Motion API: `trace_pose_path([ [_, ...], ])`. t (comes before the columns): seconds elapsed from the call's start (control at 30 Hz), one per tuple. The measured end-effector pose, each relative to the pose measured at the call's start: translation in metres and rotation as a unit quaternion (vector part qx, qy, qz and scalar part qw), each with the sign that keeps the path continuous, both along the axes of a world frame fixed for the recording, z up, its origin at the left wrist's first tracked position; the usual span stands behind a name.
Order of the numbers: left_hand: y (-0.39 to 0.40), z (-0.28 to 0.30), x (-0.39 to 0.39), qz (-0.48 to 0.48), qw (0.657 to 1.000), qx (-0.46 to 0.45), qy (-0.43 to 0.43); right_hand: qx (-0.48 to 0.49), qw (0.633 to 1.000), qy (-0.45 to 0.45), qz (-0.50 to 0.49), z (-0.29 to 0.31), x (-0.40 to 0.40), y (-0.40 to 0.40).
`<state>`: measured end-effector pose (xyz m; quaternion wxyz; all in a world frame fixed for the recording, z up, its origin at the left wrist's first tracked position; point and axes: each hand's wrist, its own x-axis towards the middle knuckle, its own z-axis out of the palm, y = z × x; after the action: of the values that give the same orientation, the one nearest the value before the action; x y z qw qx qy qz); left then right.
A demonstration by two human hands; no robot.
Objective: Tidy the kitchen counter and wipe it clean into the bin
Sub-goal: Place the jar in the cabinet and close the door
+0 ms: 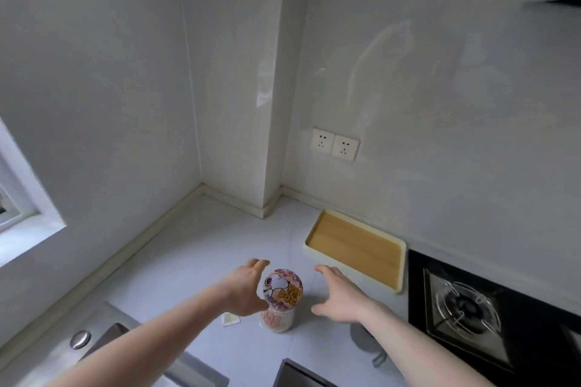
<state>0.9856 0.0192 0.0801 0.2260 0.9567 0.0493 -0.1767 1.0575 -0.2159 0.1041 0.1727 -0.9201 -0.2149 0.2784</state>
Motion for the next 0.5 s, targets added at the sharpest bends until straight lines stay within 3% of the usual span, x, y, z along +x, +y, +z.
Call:
trace_pose_path([
  [0.2, -0.022, -0.06, 0.011, 0.085, 0.992, -0.086, 0.043, 0.007, 0.997, 0.049, -0.057, -0.063, -0.005, 0.024],
  [0.5, -0.02, -0.091, 0.023, 0.121, 0.988, -0.089, 0.027, 0.05, 0.986, 0.082, -0.133, -0.107, -0.002, 0.044],
])
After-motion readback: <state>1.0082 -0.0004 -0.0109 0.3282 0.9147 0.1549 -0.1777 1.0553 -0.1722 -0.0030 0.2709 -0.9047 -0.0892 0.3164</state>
